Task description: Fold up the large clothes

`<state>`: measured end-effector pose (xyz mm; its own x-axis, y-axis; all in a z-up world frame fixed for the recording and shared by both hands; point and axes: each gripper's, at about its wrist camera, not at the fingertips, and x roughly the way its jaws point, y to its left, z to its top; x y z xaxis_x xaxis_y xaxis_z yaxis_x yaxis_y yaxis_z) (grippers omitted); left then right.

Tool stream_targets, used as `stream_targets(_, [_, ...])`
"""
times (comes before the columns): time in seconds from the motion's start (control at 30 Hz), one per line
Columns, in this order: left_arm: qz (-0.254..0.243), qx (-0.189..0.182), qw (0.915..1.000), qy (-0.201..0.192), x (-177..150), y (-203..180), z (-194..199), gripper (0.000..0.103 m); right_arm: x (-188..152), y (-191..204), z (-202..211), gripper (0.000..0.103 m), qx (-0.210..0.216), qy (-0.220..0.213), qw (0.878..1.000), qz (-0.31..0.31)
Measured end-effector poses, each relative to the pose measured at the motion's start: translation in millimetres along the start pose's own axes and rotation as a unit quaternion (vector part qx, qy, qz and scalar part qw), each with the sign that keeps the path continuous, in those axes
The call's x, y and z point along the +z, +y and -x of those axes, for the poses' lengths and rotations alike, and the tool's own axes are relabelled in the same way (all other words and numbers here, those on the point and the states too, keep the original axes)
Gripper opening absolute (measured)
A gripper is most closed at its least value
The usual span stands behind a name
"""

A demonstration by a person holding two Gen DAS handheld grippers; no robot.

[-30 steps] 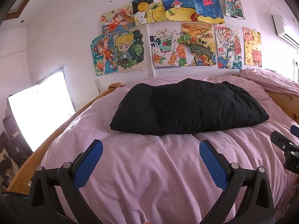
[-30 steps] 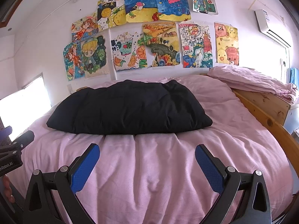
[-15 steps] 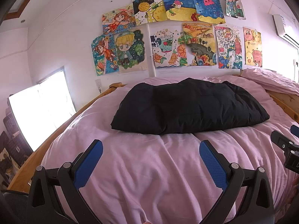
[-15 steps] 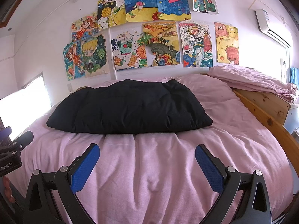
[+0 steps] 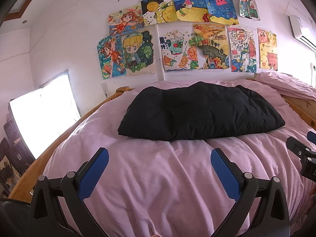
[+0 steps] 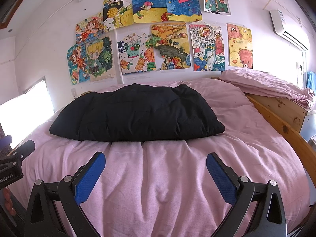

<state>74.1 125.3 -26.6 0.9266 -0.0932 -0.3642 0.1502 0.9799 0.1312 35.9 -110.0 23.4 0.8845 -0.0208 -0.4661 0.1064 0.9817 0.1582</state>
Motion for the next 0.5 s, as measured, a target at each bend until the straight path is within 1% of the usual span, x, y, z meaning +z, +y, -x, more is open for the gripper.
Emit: stream_targets(0.5, [-0.002,0.007,1.0000,0.003,-6,10,-1,0.102,1,-1,0,0.103,0.001,0.001,1.000,0.000])
